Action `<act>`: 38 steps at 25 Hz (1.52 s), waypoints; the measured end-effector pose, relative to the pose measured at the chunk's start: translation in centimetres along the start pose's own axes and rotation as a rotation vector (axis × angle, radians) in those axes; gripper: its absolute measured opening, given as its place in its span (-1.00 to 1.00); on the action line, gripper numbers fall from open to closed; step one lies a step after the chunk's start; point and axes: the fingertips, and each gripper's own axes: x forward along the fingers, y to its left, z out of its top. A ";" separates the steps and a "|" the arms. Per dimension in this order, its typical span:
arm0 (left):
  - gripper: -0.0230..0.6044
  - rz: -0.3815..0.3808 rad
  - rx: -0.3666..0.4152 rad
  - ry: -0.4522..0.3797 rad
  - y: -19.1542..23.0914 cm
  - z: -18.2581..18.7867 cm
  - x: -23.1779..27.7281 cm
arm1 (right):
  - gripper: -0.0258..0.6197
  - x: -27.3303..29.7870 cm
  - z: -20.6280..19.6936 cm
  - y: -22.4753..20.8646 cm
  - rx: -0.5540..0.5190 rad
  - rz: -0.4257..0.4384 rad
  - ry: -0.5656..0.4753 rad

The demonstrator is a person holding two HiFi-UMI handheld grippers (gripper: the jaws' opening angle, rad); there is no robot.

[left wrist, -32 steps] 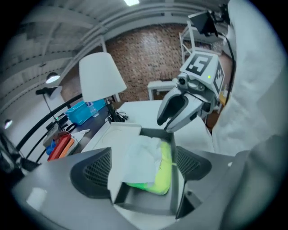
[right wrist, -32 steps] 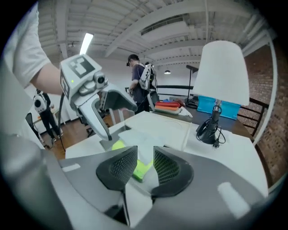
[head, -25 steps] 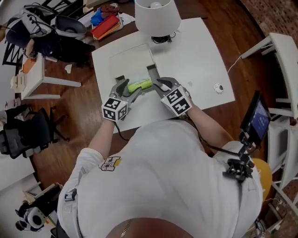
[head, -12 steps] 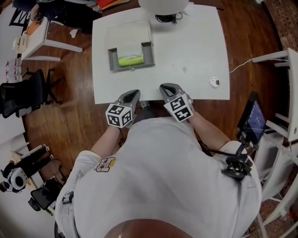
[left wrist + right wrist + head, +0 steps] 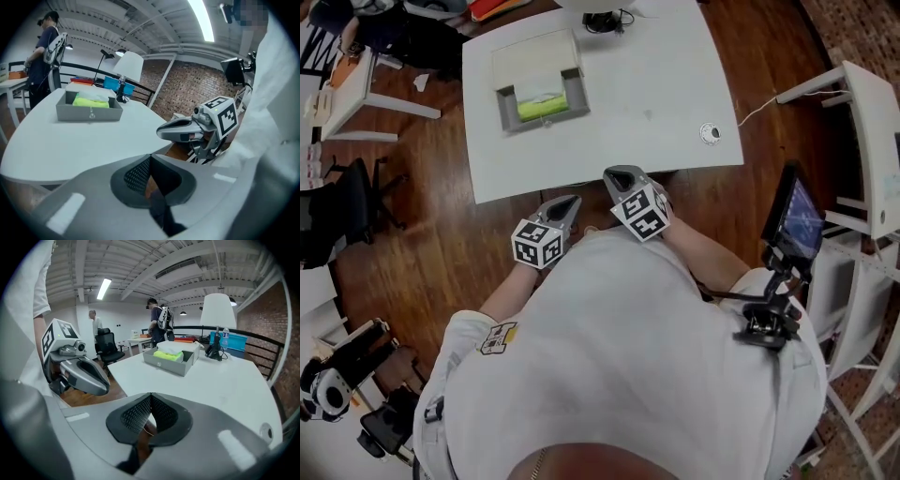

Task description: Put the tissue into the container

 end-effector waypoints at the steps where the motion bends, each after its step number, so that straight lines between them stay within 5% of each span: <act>1: -0.93 -0.012 0.011 -0.001 -0.3 -0.6 -0.6 | -0.92 -0.2 -0.4 0.8 0.007 -0.016 0.006; 13: -0.93 -0.040 -0.042 -0.035 0.9 -7.4 -8.5 | -0.92 -1.5 -2.7 10.8 0.039 -0.087 0.012; 21: -0.93 0.018 -0.051 -0.104 2.2 -7.0 -10.7 | -0.92 -1.8 -2.5 11.8 0.042 -0.105 0.018; 38: -0.93 0.030 -0.032 -0.114 1.1 -5.2 -9.9 | -0.92 -2.9 -2.8 10.8 0.027 -0.102 0.023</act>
